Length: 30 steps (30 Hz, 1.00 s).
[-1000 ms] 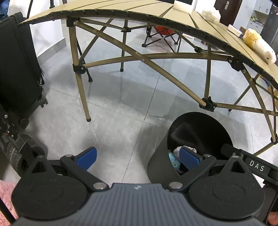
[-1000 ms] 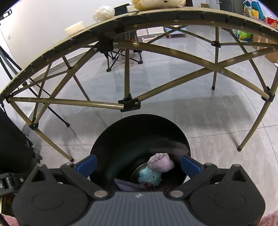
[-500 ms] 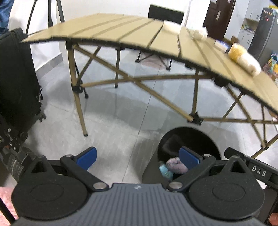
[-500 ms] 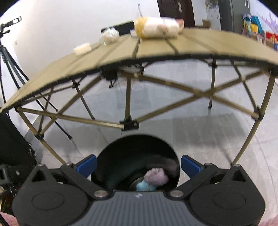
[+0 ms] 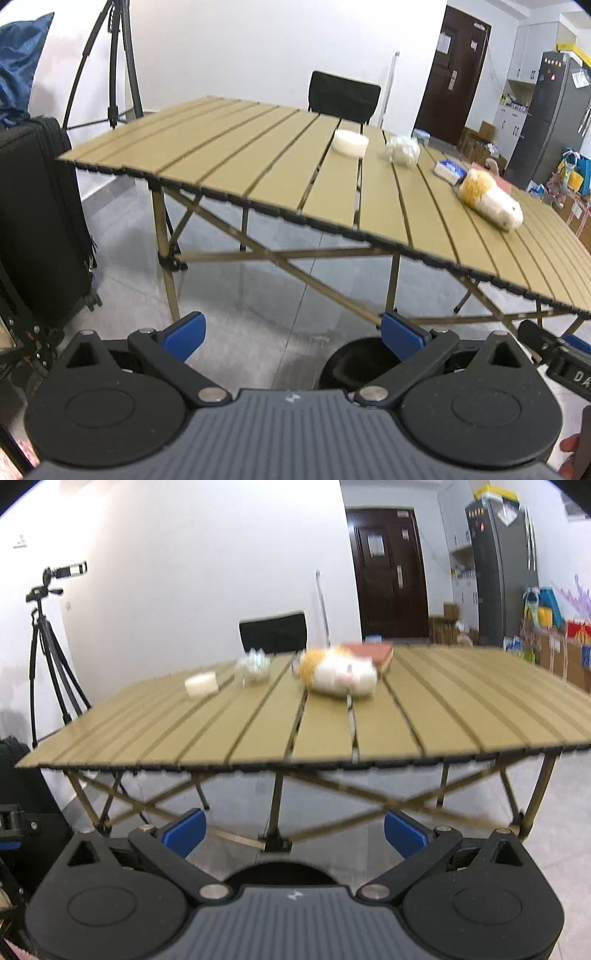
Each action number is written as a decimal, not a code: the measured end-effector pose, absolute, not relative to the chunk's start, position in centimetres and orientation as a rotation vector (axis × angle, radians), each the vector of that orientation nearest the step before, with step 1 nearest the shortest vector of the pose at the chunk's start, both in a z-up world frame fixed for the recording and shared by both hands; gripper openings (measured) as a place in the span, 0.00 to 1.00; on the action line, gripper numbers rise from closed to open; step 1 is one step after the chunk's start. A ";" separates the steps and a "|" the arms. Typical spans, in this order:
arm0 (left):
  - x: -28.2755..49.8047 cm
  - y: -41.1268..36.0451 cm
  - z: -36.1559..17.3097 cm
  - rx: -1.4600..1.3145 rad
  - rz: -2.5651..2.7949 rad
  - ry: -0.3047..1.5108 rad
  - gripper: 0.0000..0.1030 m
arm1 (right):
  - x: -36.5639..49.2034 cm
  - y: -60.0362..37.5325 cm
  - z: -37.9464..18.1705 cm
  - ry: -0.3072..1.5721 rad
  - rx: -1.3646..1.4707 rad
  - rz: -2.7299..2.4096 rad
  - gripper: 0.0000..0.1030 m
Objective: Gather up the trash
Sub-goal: 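Raise both open tools and bring them back toward the table, then reach the right tool to the yellow-white plush hamster and grasp it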
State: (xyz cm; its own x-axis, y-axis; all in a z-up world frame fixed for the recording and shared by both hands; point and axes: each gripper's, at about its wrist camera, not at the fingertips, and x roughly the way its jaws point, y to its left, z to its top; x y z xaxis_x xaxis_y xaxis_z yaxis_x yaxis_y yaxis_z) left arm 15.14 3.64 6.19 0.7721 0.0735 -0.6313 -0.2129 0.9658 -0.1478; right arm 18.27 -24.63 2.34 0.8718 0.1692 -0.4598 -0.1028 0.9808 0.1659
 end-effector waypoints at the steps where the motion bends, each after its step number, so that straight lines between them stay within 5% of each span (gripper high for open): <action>1: 15.2 3.6 6.5 -0.216 0.158 0.665 1.00 | 18.3 -24.8 2.8 0.475 0.136 0.139 1.00; 30: 24.5 0.7 10.6 -0.202 0.169 0.571 1.00 | 27.5 -28.0 7.7 0.310 0.183 0.104 1.00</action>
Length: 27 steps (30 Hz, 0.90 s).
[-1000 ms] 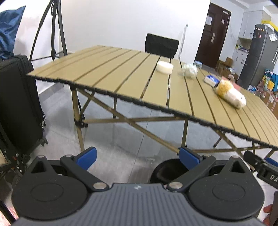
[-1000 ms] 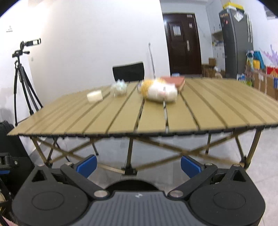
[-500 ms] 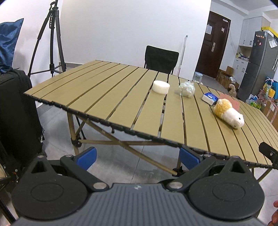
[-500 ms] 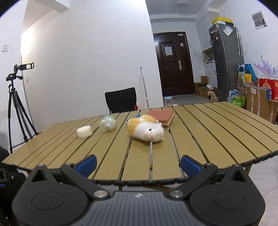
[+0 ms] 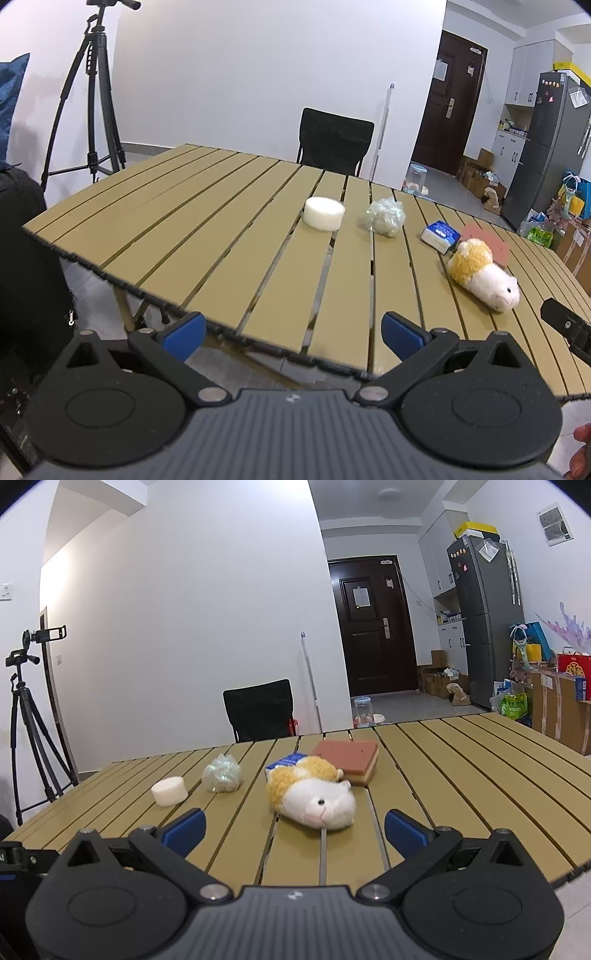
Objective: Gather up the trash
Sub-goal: 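Reach the right tool to the yellow-white plush hamster and grasp it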
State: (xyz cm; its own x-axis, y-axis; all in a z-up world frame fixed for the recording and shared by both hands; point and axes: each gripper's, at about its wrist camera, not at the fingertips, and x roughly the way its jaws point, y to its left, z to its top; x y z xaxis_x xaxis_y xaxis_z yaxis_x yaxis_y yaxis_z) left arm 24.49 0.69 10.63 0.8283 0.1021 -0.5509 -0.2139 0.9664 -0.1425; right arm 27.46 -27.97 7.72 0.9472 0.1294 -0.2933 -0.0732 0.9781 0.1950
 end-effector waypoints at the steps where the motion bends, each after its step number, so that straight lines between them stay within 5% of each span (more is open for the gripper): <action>1: 25.0 0.5 10.6 -0.199 0.170 0.572 1.00 | 27.9 -27.9 7.8 0.308 0.184 0.104 1.00; 27: 37.2 0.5 9.7 -0.163 0.176 0.627 1.00 | 44.1 -26.0 6.9 0.518 0.168 0.115 1.00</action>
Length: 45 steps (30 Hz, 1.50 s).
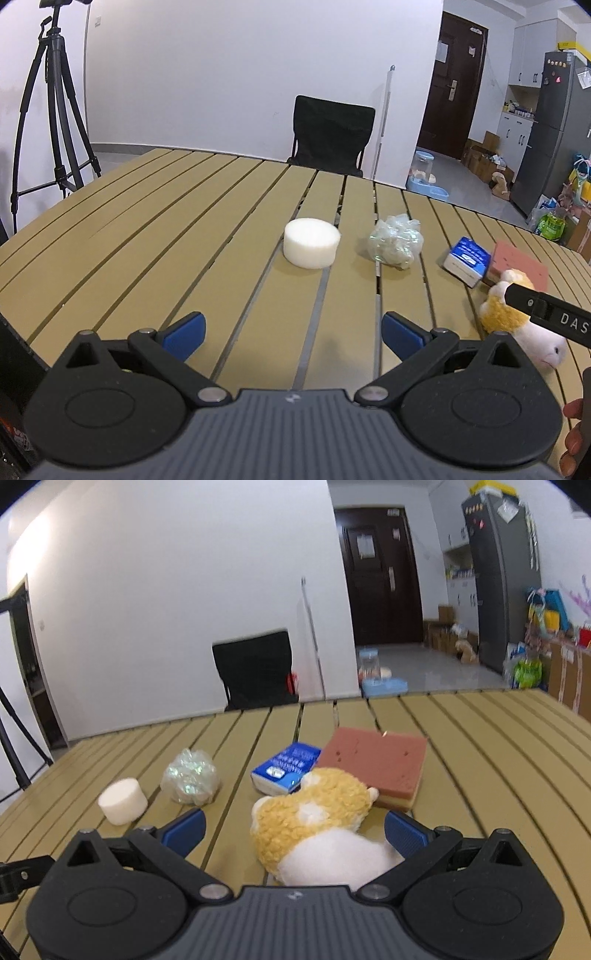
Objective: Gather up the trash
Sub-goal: 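Reach the right tool to the yellow-white plush hamster and grasp it, then grasp the white foam cylinder with the left tool while the right tool holds the hamster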
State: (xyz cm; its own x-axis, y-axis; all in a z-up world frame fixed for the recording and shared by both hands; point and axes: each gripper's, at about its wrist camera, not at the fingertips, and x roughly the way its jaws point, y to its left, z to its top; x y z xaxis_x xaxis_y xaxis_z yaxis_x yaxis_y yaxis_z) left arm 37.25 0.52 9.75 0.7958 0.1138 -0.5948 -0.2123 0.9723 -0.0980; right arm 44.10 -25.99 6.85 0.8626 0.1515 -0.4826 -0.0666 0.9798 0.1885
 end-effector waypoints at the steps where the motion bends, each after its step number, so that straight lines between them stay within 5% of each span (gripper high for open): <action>1: 37.6 0.8 9.6 -0.165 0.177 0.635 1.00 | 44.7 -25.8 6.7 0.537 0.159 0.116 1.00; 28: 39.5 2.9 8.7 -0.193 0.195 0.662 1.00 | 49.0 -24.1 3.4 0.661 0.053 0.032 1.00; 37: 39.7 3.1 9.1 -0.212 0.192 0.651 1.00 | 48.4 -24.4 3.5 0.640 0.044 0.044 0.73; 45: 41.1 3.3 10.1 -0.220 0.181 0.612 1.00 | 46.3 -25.9 4.8 0.554 0.124 0.071 0.68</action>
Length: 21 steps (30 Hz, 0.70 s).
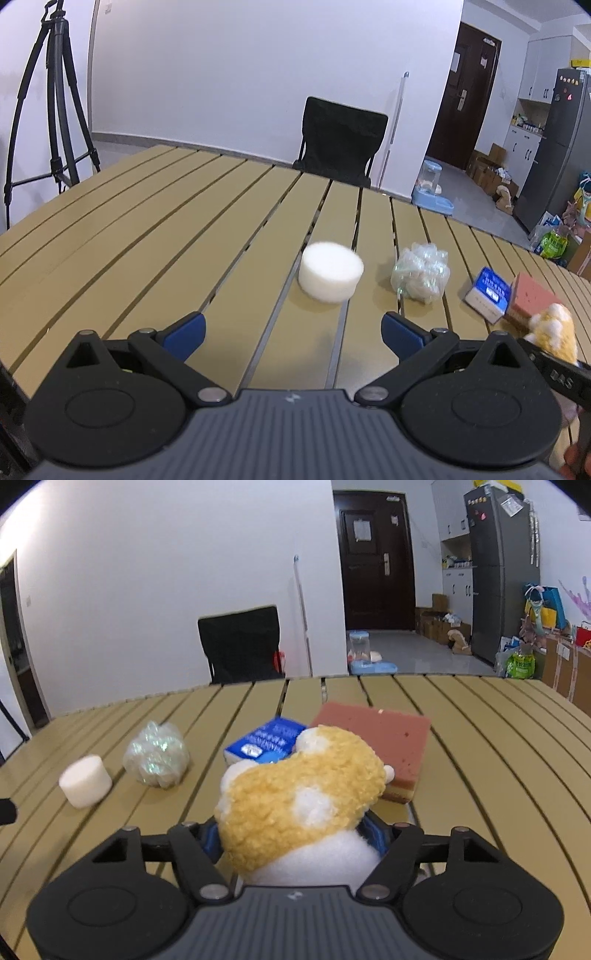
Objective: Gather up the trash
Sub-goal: 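Grasp the white foam cylinder with the left tool while the right tool holds the hamster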
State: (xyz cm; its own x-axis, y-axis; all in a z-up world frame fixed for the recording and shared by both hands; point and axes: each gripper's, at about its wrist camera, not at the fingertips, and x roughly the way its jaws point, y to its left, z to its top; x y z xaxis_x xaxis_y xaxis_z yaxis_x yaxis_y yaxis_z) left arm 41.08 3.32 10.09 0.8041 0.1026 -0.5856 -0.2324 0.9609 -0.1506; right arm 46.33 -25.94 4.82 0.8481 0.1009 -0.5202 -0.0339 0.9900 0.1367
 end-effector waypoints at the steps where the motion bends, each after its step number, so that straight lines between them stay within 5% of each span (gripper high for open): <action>1: 41.3 3.3 10.2 -0.221 0.175 0.604 1.00 | 46.0 -26.1 5.0 0.543 0.129 0.069 0.67; 21: 48.6 3.6 9.2 -0.189 0.158 0.555 1.00 | 42.4 -32.5 7.1 0.403 0.175 -0.096 0.67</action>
State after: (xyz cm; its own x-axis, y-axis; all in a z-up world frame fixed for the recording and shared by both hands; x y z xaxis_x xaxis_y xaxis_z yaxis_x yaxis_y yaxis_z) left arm 48.62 3.62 9.25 0.8384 0.0974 -0.5363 -0.1991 0.9706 -0.1350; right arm 42.35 -32.48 7.11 0.9156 -0.0580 -0.3980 0.1274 0.9804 0.1502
